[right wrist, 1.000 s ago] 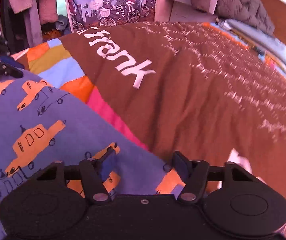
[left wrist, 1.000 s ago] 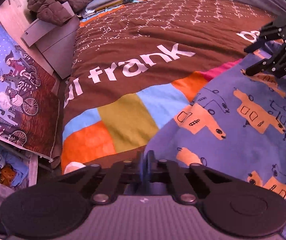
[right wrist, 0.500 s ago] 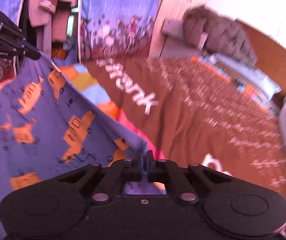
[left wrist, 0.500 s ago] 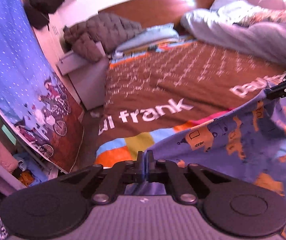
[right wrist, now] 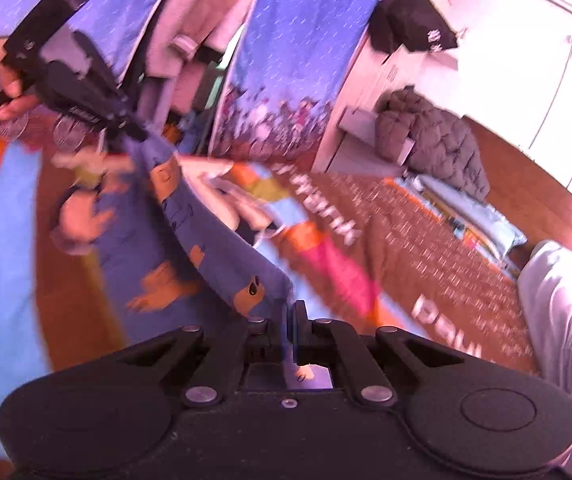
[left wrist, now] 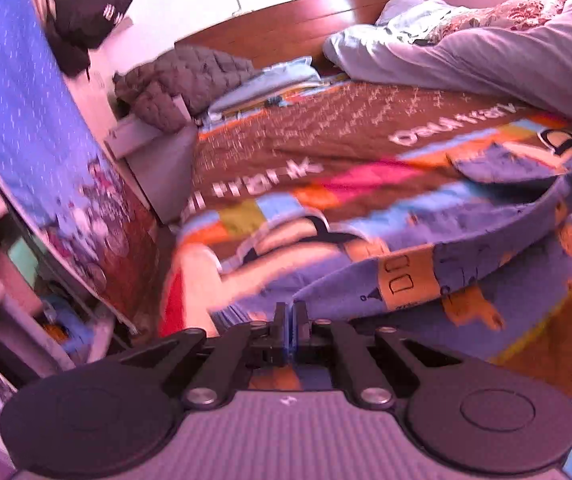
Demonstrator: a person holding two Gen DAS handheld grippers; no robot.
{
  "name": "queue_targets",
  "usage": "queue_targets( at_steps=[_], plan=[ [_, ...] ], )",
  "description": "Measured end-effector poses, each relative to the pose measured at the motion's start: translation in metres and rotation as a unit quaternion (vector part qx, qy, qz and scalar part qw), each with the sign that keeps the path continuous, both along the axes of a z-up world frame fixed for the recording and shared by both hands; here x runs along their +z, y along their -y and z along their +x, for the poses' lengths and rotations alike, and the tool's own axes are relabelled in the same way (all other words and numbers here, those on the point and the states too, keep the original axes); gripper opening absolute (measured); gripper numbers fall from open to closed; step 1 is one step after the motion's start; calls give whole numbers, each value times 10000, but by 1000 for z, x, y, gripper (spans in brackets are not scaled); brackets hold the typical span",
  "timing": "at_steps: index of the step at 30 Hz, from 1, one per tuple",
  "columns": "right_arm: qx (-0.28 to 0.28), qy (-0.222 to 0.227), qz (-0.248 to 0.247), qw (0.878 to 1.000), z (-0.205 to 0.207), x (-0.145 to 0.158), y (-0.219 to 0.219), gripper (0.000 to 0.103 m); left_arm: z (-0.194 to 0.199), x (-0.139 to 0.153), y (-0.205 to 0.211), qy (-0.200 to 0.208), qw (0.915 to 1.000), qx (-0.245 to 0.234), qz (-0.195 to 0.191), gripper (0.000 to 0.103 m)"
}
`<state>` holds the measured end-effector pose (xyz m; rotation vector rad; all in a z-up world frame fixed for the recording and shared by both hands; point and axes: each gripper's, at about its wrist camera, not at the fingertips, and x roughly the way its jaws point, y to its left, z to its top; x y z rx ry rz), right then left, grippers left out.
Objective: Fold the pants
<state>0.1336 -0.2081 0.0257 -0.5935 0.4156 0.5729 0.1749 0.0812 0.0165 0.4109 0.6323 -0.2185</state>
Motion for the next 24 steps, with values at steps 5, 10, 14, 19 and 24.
queue_targets(
  at_steps=[5,10,14,19,24],
  plan=[
    [-320,-317,-168,9988,-24,-42,-18,1,-2,-25,6,-262,9992,0,294,1],
    [-523,-223,-269,9980,-27,-51,-28,1,-8,-19,9,-4,9982,-211,558,1],
    [-753,87,-200,9969,-28,-45,-27,1,-8,-15,6,115,9991,-115,382,1],
    [-963,448,-300,9939,-19,-46,-28,1,-8,-11,12,307,9979,-223,524,1],
    [-735,392,-612,9946,-22,-55,-32,1,-22,-42,26,-155,9788,-1158,1680,6]
  ],
)
